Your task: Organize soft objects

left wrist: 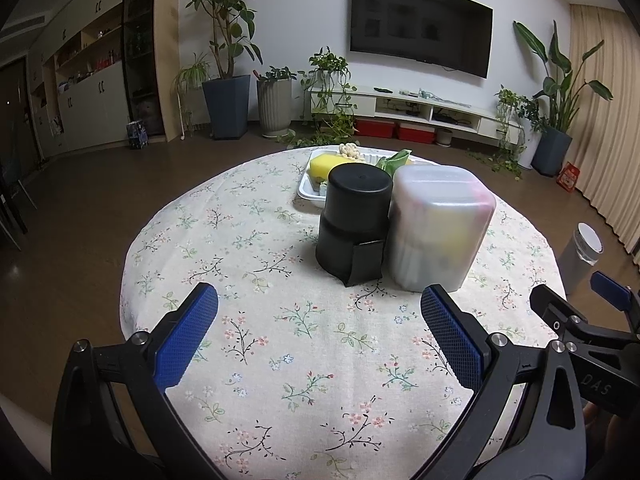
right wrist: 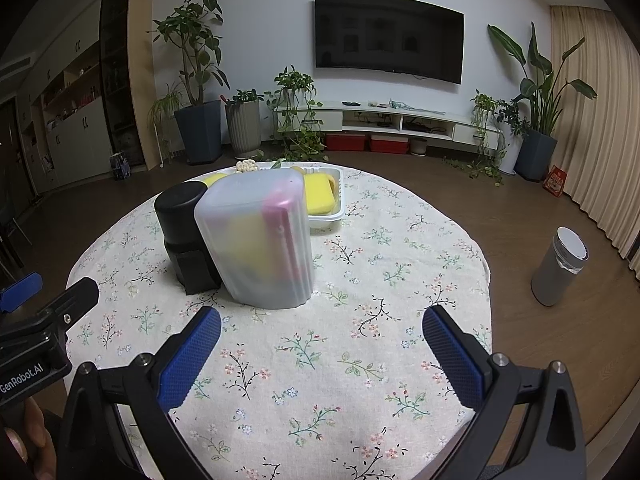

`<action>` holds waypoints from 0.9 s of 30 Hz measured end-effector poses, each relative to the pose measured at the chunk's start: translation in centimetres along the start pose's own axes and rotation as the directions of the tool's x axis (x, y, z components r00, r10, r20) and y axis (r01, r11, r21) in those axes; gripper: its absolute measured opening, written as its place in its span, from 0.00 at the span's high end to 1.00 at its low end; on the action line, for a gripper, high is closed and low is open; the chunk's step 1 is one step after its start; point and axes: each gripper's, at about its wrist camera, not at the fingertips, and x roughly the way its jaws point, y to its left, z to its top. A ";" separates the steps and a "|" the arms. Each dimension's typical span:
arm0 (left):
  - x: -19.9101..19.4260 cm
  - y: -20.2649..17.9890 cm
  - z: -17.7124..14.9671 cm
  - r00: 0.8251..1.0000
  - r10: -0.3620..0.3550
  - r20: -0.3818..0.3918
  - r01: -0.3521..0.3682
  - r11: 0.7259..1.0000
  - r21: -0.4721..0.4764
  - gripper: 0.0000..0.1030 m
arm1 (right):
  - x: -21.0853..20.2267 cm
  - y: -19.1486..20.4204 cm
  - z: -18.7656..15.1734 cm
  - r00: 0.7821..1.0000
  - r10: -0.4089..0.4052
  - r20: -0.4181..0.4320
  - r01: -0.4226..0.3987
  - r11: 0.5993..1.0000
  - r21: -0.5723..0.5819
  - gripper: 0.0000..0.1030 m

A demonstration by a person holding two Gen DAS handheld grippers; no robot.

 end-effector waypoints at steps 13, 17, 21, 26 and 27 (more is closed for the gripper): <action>-0.1 -0.3 0.1 1.000 0.000 0.004 0.000 1.000 -0.001 0.00 | 0.0 0.0 0.0 1.000 0.000 0.000 0.000 1.000 -0.001 0.00; -0.1 -0.4 0.1 1.000 0.001 0.005 -0.001 1.000 0.000 0.00 | -0.1 -0.1 0.0 1.000 0.000 -0.002 0.000 1.000 0.000 0.00; -0.1 -0.4 0.1 1.000 0.002 0.005 -0.002 1.000 0.002 0.00 | 0.0 0.0 0.1 1.000 0.001 -0.001 -0.001 1.000 -0.002 0.00; -0.1 -0.4 0.1 1.000 0.006 0.009 -0.006 1.000 0.006 0.00 | -0.1 -0.1 0.0 1.000 0.000 -0.002 0.000 1.000 -0.001 0.00; 0.0 -0.4 0.1 1.000 0.008 0.009 -0.008 1.000 0.006 0.00 | -0.1 0.0 0.1 1.000 -0.001 -0.001 0.001 1.000 -0.002 0.00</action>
